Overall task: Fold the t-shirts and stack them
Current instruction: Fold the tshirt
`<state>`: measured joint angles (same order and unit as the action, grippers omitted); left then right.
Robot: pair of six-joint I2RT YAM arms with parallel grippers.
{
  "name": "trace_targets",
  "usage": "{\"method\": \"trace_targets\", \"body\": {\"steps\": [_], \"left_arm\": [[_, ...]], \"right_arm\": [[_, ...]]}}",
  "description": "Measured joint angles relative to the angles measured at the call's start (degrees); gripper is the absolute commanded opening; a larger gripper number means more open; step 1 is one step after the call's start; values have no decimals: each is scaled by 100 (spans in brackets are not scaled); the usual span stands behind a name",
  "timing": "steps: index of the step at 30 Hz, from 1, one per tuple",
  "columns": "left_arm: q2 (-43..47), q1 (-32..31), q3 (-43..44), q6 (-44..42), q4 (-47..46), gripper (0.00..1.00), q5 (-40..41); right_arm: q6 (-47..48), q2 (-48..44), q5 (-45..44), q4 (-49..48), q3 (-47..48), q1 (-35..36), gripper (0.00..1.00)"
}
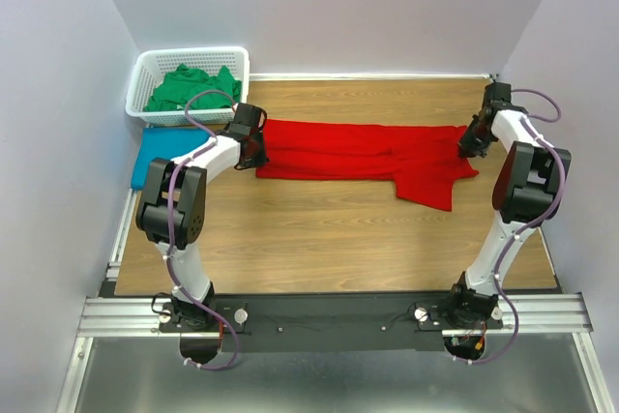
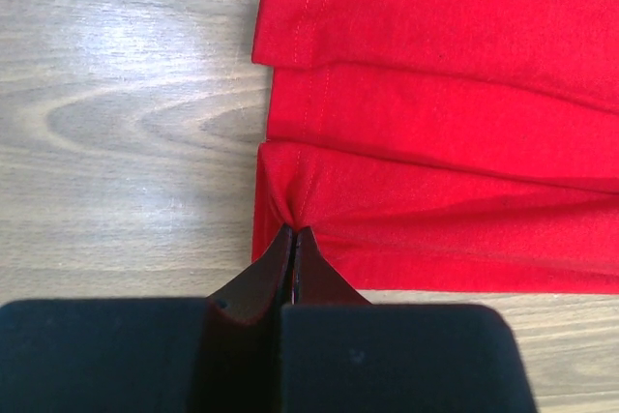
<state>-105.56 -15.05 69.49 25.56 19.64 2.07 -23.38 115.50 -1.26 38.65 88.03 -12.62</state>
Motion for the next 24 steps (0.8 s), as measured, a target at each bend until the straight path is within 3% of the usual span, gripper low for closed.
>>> {"method": "trace_targets", "body": {"steps": [4,5,9,15,18,21,24], "left_arm": [[-48,0,-13,22,-59,11,0],[-66,0,-31,22,-76,17,0],[-68,0,-66,59,-85,30,2],[15,9,-72,79,-114,59,4],[221,9,-131,98,-131,66,7],[595,9,-271,122,-153,67,22],[1032,9,-472,133,-188,69,120]], "right_arm": [[20,83,-59,0,0,4,5],[33,101,-66,-2,0,9,7],[87,109,-79,-4,0,22,23],[125,31,-72,0,0,20,43],[120,-162,-33,4,-2,20,51],[101,-597,33,-24,-46,22,65],[96,-1104,120,-63,-223,31,67]]}}
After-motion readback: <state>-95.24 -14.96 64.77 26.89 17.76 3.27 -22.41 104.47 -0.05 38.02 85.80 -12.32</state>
